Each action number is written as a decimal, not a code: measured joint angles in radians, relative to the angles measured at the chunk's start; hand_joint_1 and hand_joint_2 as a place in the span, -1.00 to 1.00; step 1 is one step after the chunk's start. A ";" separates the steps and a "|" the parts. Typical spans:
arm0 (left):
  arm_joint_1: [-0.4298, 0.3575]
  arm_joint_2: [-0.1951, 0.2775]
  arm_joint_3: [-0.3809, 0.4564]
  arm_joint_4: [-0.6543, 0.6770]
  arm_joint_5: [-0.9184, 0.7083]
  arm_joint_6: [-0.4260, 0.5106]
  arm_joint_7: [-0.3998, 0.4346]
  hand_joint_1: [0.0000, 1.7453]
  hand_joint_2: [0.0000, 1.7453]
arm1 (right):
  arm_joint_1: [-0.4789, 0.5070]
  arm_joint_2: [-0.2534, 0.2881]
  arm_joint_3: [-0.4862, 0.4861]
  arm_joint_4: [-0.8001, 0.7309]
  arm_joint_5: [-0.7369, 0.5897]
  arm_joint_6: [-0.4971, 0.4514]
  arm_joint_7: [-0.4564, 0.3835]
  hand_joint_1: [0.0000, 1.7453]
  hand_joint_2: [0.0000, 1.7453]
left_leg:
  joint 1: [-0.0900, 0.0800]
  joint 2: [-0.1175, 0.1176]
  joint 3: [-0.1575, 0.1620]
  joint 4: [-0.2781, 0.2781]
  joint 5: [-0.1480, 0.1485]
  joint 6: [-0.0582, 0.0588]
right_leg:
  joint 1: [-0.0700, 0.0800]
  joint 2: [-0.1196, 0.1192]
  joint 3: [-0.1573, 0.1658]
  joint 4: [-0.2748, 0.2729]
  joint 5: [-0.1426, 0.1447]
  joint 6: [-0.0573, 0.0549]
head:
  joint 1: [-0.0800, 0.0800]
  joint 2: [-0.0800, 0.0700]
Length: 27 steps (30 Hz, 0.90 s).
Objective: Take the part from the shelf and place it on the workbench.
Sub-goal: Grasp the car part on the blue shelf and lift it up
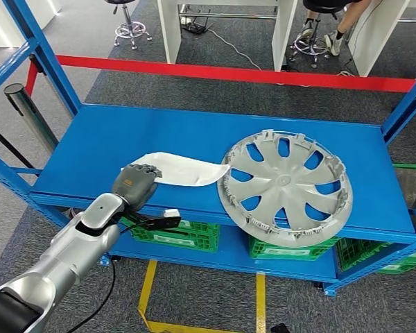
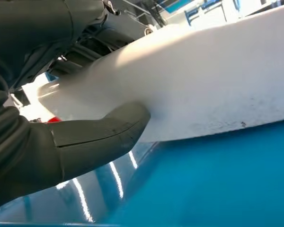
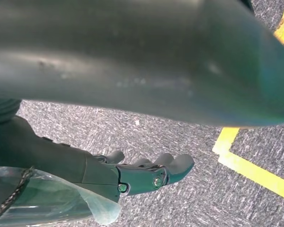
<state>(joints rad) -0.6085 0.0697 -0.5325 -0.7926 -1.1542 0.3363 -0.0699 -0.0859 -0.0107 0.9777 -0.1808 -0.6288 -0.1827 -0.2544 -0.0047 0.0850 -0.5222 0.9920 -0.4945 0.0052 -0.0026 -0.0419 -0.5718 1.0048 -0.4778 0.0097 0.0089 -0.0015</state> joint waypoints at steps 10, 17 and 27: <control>0.020 -0.001 0.000 -0.027 0.014 0.023 -0.013 1.00 1.00 | -0.001 0.000 0.000 0.000 0.006 0.000 0.000 -1.00 -1.00 | 0.000 0.000 0.000 0.000 0.000 0.000 | 0.000 0.000 0.000 0.000 0.000 0.000 | 0.000 0.000; 0.041 -0.003 0.014 -0.043 0.050 0.093 -0.020 1.00 1.00 | -0.001 0.000 -0.002 0.000 0.009 -0.004 0.002 -1.00 -1.00 | 0.000 0.000 0.000 0.000 0.000 0.000 | 0.000 0.000 0.000 0.000 0.000 0.000 | 0.000 0.000; 0.088 -0.012 0.091 -0.142 0.151 0.174 -0.067 1.00 1.00 | 0.000 0.000 -0.007 0.000 0.009 -0.013 0.000 -1.00 -1.00 | 0.000 0.000 0.000 0.000 0.000 0.000 | 0.000 0.000 0.000 0.000 0.000 0.000 | 0.000 0.000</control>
<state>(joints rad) -0.5209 0.0573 -0.4419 -0.9341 -1.0034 0.5100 -0.1368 -0.0858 -0.0103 0.9705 -0.1808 -0.6199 -0.1962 -0.2548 -0.0047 0.0850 -0.5225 0.9920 -0.4946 0.0052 -0.0026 -0.0417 -0.5723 1.0048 -0.4779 0.0097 0.0088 -0.0015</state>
